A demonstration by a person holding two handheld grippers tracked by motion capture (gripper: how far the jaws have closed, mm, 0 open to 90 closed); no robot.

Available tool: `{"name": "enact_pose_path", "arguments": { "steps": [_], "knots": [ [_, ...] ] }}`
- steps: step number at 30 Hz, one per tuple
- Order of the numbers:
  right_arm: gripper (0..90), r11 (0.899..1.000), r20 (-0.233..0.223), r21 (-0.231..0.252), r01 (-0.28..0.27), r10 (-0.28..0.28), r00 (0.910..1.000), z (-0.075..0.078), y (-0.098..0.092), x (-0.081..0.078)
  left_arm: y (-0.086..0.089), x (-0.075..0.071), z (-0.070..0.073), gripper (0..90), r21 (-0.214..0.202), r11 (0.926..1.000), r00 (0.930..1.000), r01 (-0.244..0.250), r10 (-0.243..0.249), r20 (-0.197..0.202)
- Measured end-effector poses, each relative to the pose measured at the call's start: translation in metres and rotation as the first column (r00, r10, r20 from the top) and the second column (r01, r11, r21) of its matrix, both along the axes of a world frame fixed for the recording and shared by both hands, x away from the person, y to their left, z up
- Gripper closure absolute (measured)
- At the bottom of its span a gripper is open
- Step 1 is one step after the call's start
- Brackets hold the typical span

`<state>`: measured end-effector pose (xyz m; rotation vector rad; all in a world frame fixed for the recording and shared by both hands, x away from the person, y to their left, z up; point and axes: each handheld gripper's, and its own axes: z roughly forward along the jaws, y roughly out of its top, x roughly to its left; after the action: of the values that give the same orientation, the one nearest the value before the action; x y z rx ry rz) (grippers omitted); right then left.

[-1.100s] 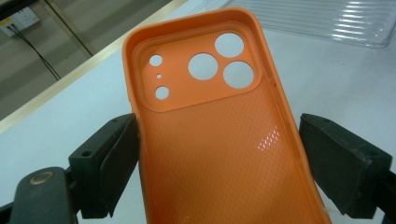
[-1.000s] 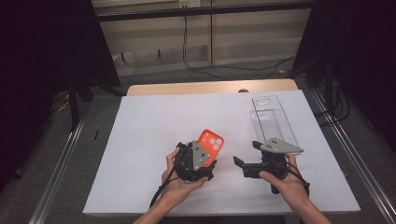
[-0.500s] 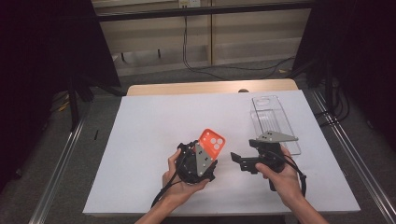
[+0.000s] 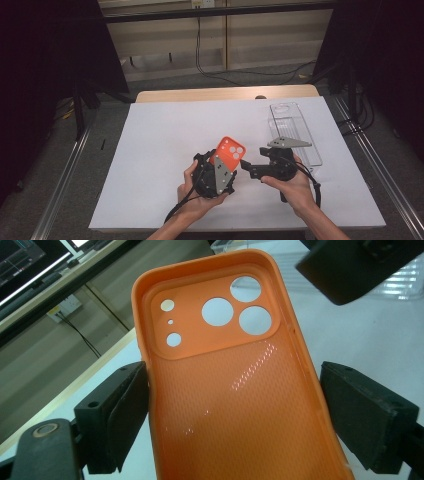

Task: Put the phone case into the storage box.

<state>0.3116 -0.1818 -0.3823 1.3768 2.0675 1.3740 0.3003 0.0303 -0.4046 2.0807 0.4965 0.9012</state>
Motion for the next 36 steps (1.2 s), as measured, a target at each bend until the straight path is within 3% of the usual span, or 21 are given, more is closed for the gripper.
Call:
{"name": "enact_pose_path", "arguments": {
  "steps": [5, 6, 7, 9, 11, 12, 13, 16, 20, 21, 22, 23, 30, 36],
  "knots": [
    [21.5, 0.999, -0.041, 0.043, 0.002, 0.000, 0.9991, 0.004, -0.002, -0.002, -0.006, -0.003, -0.002, 14.3, -0.004, 0.9999, 0.9998, 0.014, -0.014, 0.011],
    [22.5, 0.997, -0.077, 0.075, 0.005, 0.001, 0.9971, 0.006, -0.003, -0.002, -0.006, -0.004, -0.002, 14.3, 0.001, 0.9999, 0.9997, 0.017, -0.017, 0.016],
    [29.2, 0.996, -0.090, 0.087, 0.006, 0.002, 0.9959, 0.007, -0.004, -0.001, -0.007, -0.004, -0.002, 14.3, 0.004, 0.9998, 0.9997, 0.019, -0.020, 0.011],
    [29.1, 0.997, -0.082, 0.074, 0.009, -0.003, 0.9966, 0.008, -0.004, -0.001, -0.007, -0.004, -0.002, 14.3, 0.008, 0.9998, 0.9997, 0.018, -0.018, 0.017],
    [33.0, 0.996, -0.106, 0.084, 0.017, -0.008, 0.9944, 0.009, -0.005, 0.001, -0.007, -0.004, -0.002, 14.3, 0.003, 0.9999, 0.9998, 0.016, -0.016, 0.011],
    [42.9, 0.996, -0.129, 0.089, 0.013, -0.002, 0.9916, 0.009, -0.004, 0.003, -0.007, -0.003, -0.003, 14.3, 0.008, 0.9998, 0.9998, 0.016, -0.016, 0.011],
    [42.9, 0.996, -0.129, 0.089, 0.013, -0.002, 0.9916, 0.009, -0.004, 0.003, -0.008, -0.003, -0.003, 14.3, 0.008, 0.9998, 0.9999, 0.016, -0.016, 0.006],
    [51.7, 0.994, -0.225, 0.102, 0.049, -0.025, 0.9740, 0.012, 0.000, 0.006, -0.008, -0.003, -0.004, 14.4, 0.018, 0.9997, 0.9998, 0.017, -0.018, 0.002],
    [59.8, 0.993, -0.236, 0.093, 0.066, -0.043, 0.9708, 0.013, 0.003, 0.008, -0.009, -0.003, -0.004, 14.4, 0.030, 0.9994, 0.9998, 0.020, -0.020, 0.003],
    [60.1, 0.992, -0.246, 0.099, 0.073, -0.046, 0.9682, 0.014, 0.004, 0.008, -0.009, -0.003, -0.005, 14.4, 0.030, 0.9994, 0.9998, 0.019, -0.019, 0.001],
    [61.9, 0.993, -0.277, 0.093, 0.075, -0.047, 0.9598, 0.014, 0.004, 0.011, -0.009, -0.003, -0.005, 14.4, 0.033, 0.9993, 0.9998, 0.018, -0.018, 0.004],
    [61.9, 0.993, -0.277, 0.093, 0.075, -0.047, 0.9598, 0.014, 0.004, 0.011, -0.009, -0.003, -0.005, 14.4, 0.031, 0.9994, 0.9999, 0.016, -0.016, 0.002],
    [63.7, 0.991, -0.344, 0.101, 0.083, -0.043, 0.9378, 0.011, 0.005, 0.019, -0.010, -0.004, -0.004, 14.5, 0.033, 0.9992, 0.9997, 0.020, -0.021, 0.012],
    [70.4, 0.986, -0.356, 0.120, 0.113, -0.064, 0.9323, 0.011, 0.003, 0.021, -0.010, -0.005, -0.004, 14.5, 0.037, 0.9992, 0.9996, 0.016, -0.017, 0.024]
  ]
}}
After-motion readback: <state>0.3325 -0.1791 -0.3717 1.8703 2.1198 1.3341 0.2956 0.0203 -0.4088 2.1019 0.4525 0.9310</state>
